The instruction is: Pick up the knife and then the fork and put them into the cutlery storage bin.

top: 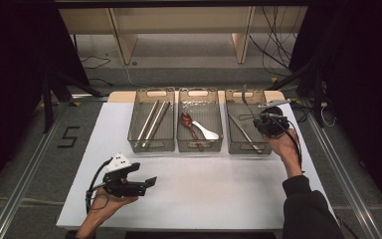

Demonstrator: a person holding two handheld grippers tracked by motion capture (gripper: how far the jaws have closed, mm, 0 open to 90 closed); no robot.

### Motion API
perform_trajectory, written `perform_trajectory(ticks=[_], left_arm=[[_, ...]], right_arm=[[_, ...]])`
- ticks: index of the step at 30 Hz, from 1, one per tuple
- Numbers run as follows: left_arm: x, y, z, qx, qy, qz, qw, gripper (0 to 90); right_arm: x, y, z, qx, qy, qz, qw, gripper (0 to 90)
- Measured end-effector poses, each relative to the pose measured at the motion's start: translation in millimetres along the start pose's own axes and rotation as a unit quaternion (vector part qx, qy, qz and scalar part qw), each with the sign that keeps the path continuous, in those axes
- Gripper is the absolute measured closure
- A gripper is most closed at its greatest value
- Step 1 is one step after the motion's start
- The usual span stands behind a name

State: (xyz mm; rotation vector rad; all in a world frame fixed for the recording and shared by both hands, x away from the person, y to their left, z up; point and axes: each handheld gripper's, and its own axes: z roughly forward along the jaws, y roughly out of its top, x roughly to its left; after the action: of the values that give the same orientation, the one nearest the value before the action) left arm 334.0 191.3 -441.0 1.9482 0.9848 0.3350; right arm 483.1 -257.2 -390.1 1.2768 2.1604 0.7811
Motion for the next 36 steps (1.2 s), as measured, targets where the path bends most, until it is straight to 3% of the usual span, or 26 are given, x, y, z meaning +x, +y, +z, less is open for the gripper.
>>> perform_trajectory(ticks=[15,25,27,30,36], left_arm=[[1.2,-1.4,-2.2,-0.008,0.009,-0.005,0.9999,17.8],[1.2,-1.8,-1.4,-0.004,0.009,-0.003,1.0000,17.7],[1.4,-1.9,-1.4,-0.003,0.008,-0.004,1.0000,17.7],[1.8,-2.0,-1.3,-0.003,0.009,-0.004,1.0000,17.6],[1.8,-2.1,-1.2,-0.003,0.009,-0.005,0.9999,17.6]], right_arm=[[-5.2,-12.5,19.4,0.039,-0.001,0.025,0.9989,87.3],[-4.7,-14.2,25.3,0.051,0.001,0.032,0.9982,86.3],[-4.0,-14.9,26.1,0.054,0.003,0.030,0.9981,81.8],[-4.0,-14.0,23.1,0.046,0.014,0.038,0.9981,79.4],[1.1,-12.4,14.2,0.031,0.019,0.029,0.9989,72.2]])
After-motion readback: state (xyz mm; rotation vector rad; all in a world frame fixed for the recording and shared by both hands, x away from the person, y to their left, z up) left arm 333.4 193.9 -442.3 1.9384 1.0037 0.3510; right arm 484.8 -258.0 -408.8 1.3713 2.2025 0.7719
